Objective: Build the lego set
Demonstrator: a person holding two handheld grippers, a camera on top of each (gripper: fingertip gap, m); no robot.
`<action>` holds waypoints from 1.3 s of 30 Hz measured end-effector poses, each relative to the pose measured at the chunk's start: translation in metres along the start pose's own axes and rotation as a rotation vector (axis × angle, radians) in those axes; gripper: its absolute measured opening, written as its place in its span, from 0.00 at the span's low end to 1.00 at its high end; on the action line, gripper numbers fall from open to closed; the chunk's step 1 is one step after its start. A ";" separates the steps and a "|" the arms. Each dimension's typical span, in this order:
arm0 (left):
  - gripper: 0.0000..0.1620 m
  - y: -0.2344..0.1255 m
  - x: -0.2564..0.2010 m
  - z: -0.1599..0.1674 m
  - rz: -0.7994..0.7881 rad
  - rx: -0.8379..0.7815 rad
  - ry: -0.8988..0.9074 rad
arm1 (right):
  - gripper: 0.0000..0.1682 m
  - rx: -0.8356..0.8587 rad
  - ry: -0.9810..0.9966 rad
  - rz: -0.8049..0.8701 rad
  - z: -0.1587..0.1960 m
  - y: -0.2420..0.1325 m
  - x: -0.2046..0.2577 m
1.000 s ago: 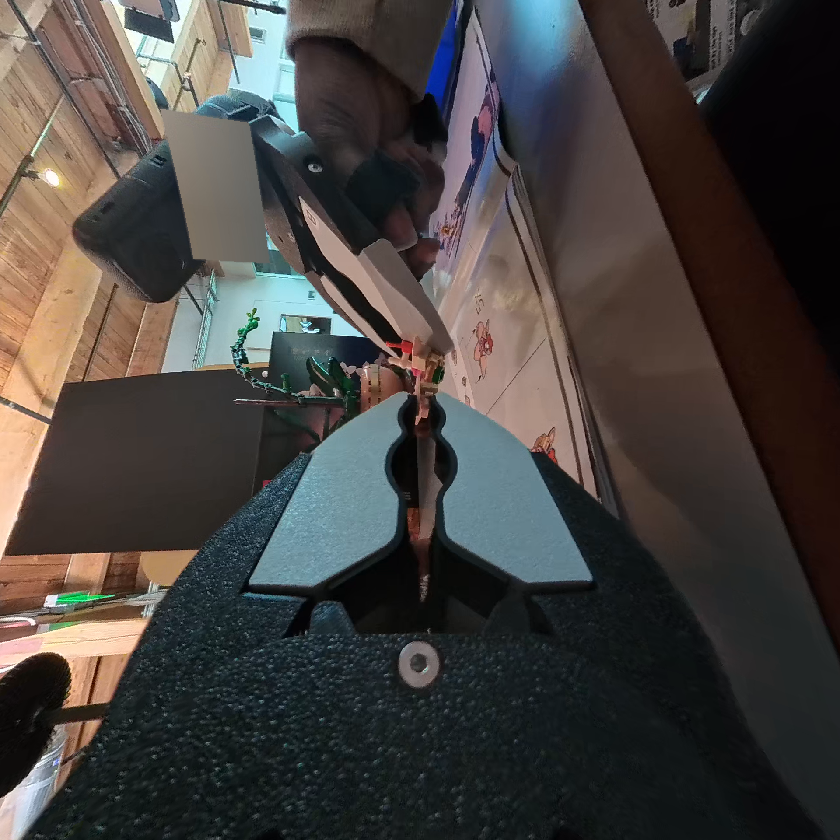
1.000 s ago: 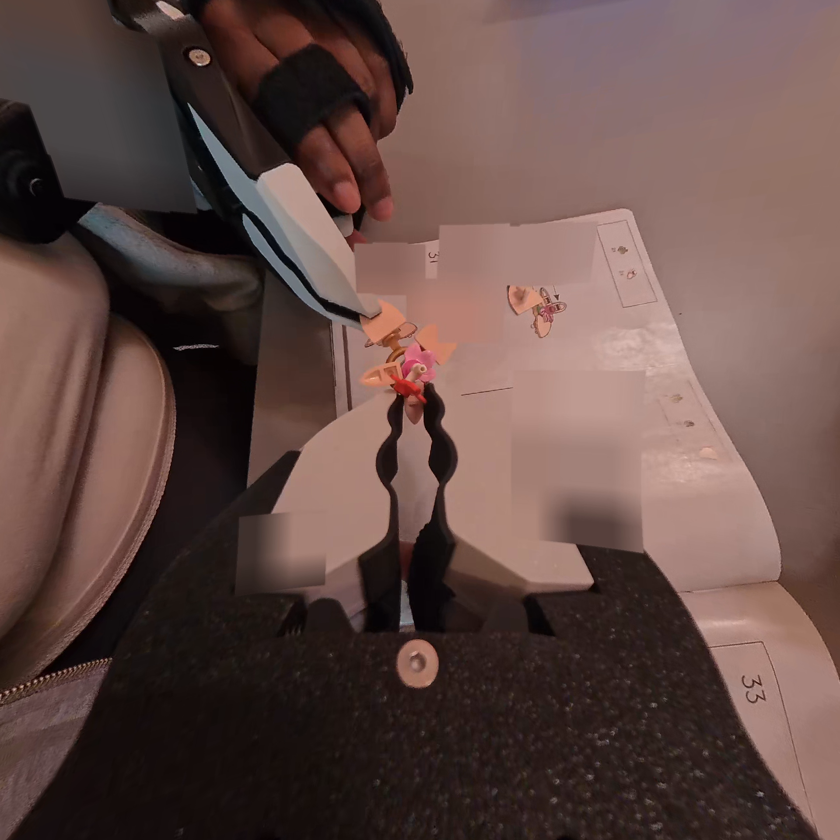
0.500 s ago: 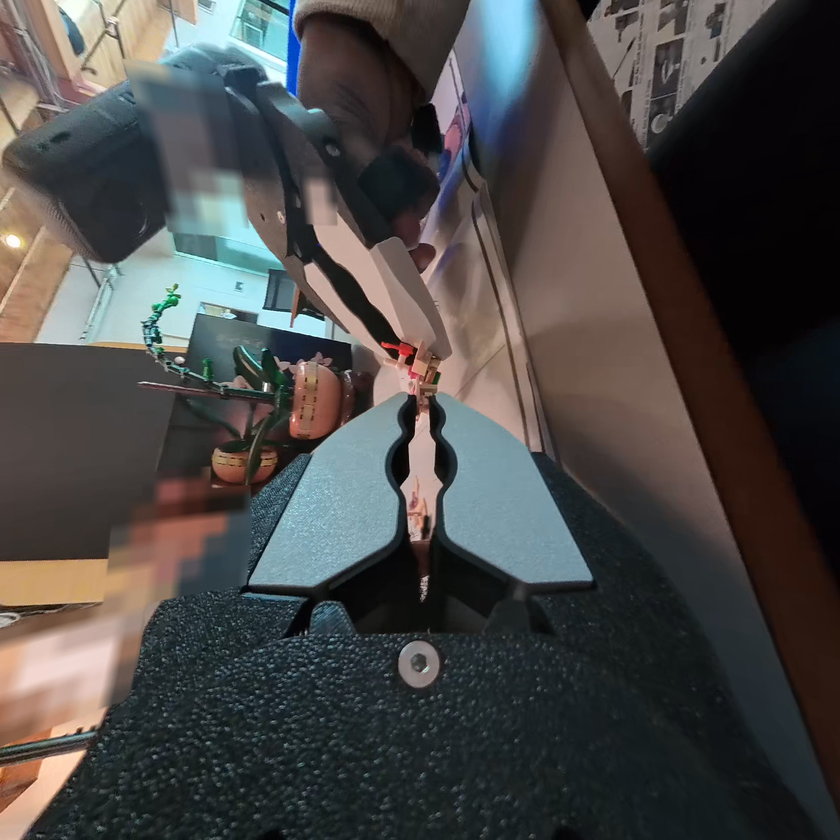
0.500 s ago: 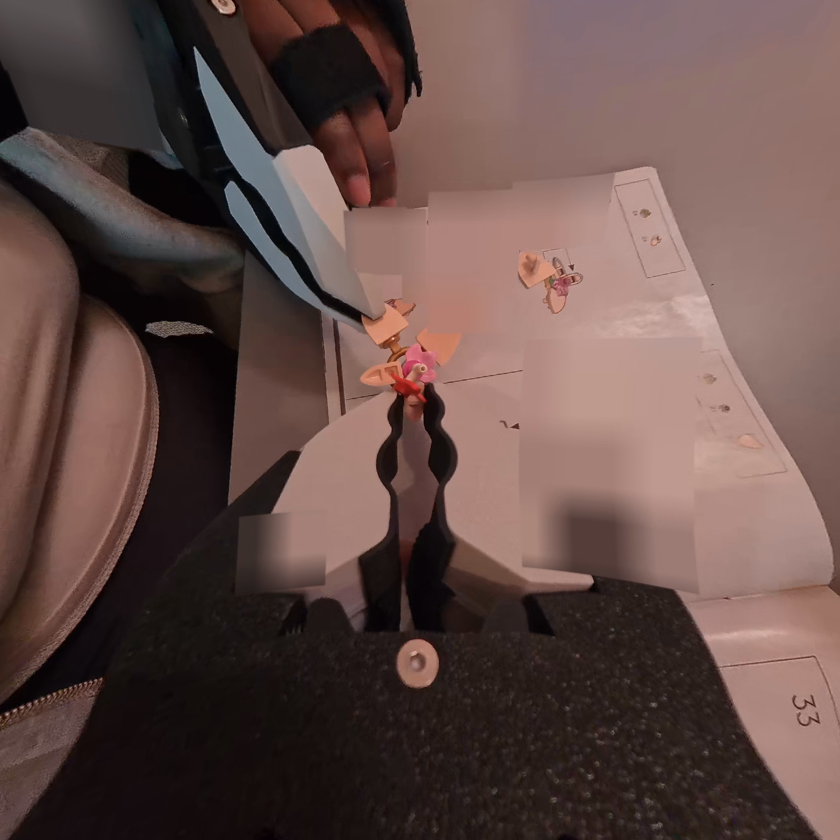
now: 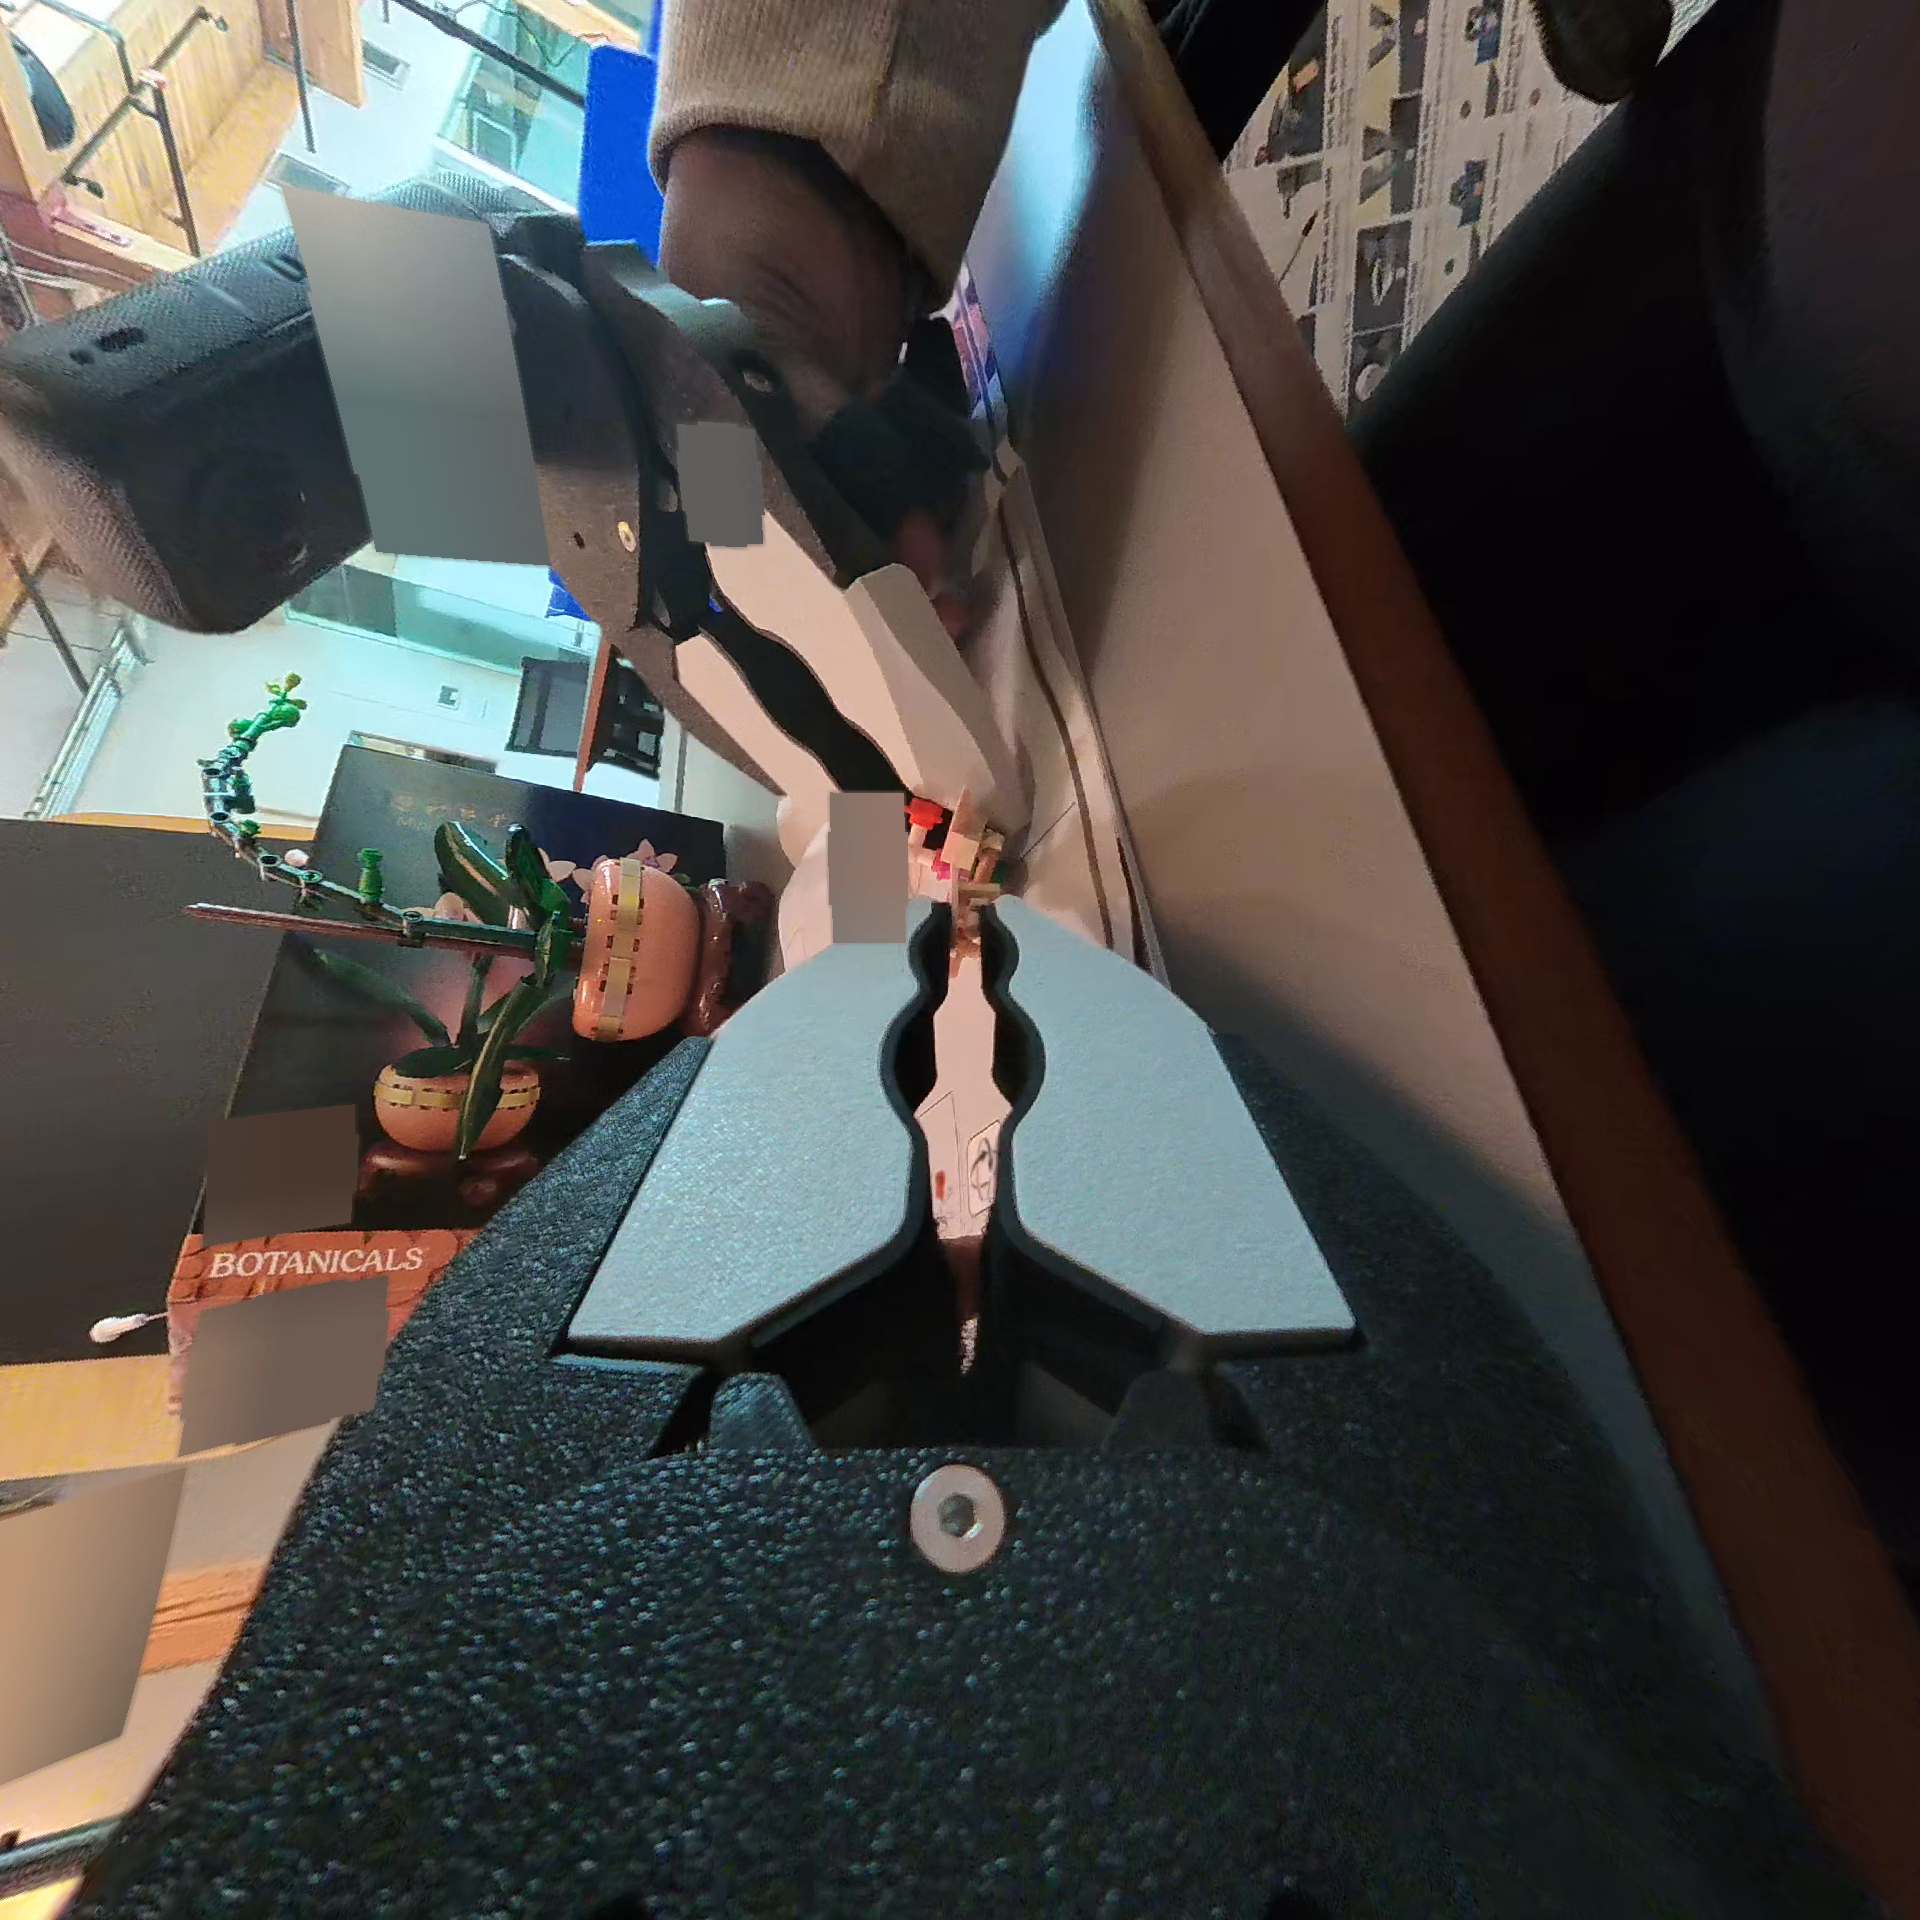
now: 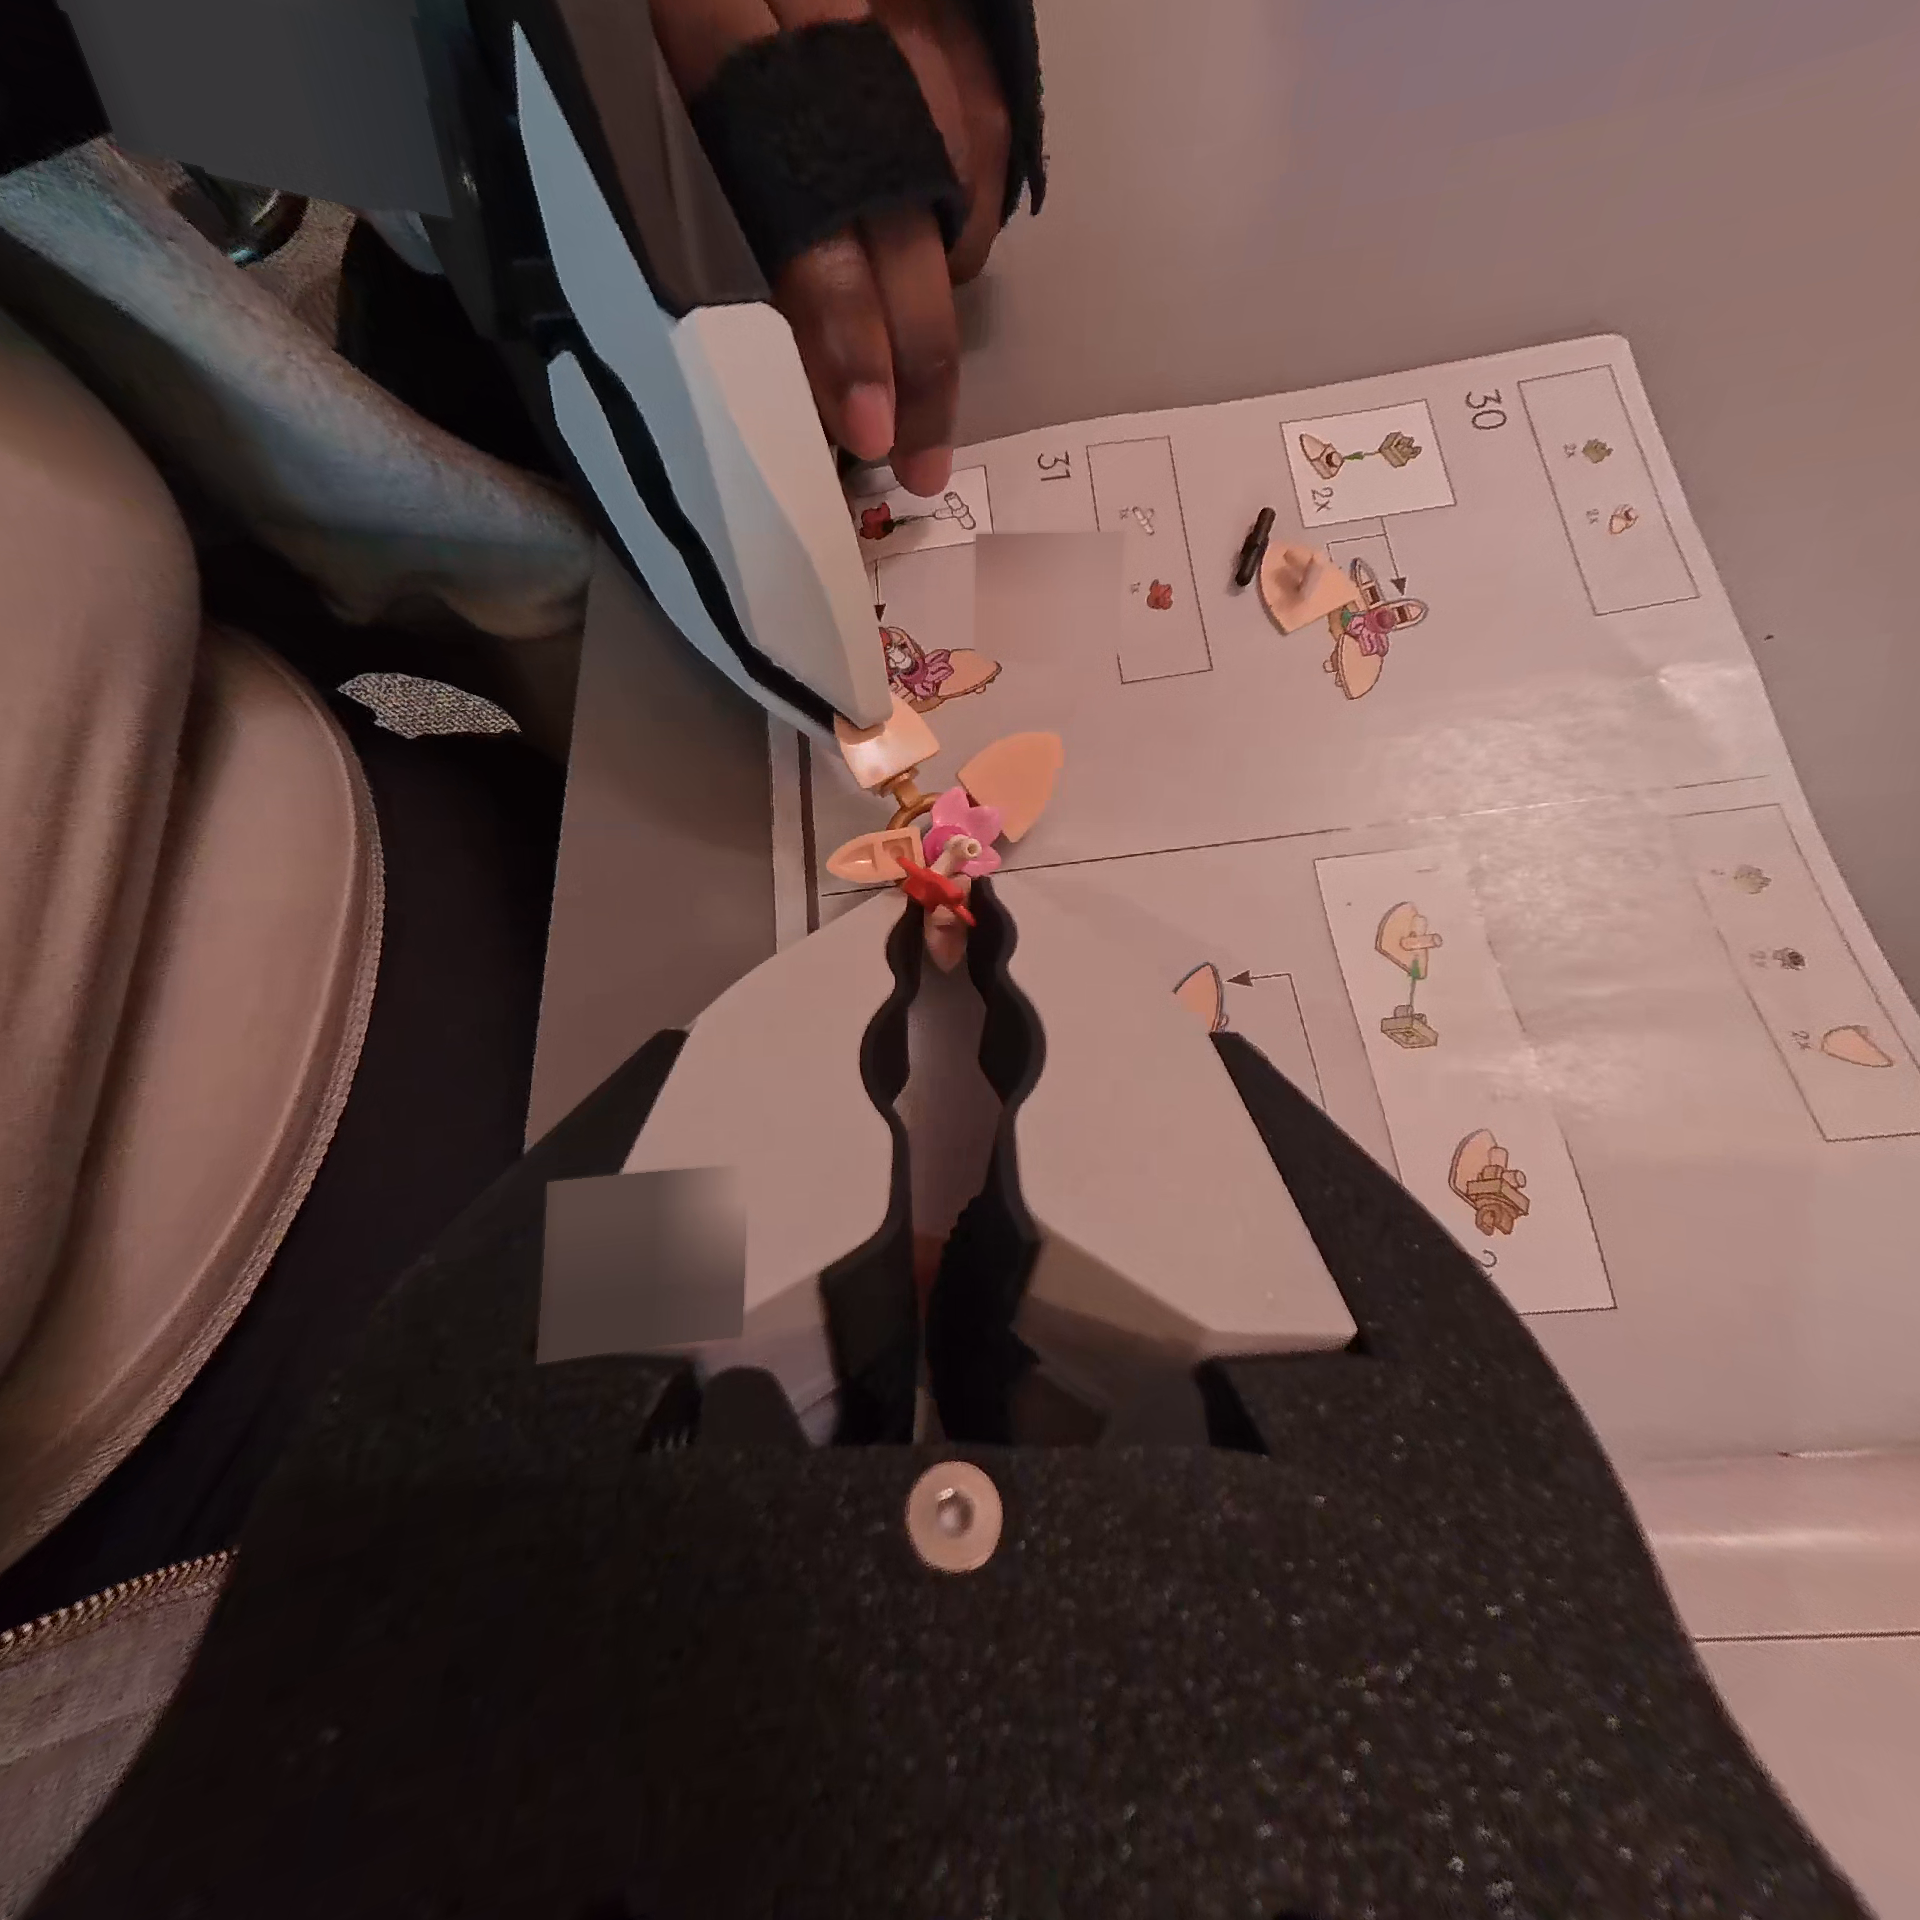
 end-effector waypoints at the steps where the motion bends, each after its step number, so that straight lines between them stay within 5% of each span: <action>1: 0.03 0.000 0.000 0.000 0.003 -0.006 -0.005 | 0.05 -0.003 -0.005 -0.002 0.001 0.000 0.000; 39: 0.04 0.002 -0.001 0.004 0.032 -0.062 -0.063 | 0.05 -0.007 -0.015 0.016 0.000 0.000 0.003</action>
Point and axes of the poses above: each gripper's, where its closed fingertips meet, y out along the fingers, z out of its underside, x = y × z across the jaws, the point moved 9 cm from there along -y, back along the fingers, and after that the axes turned 8 degrees about y, right-handed, at the moved point
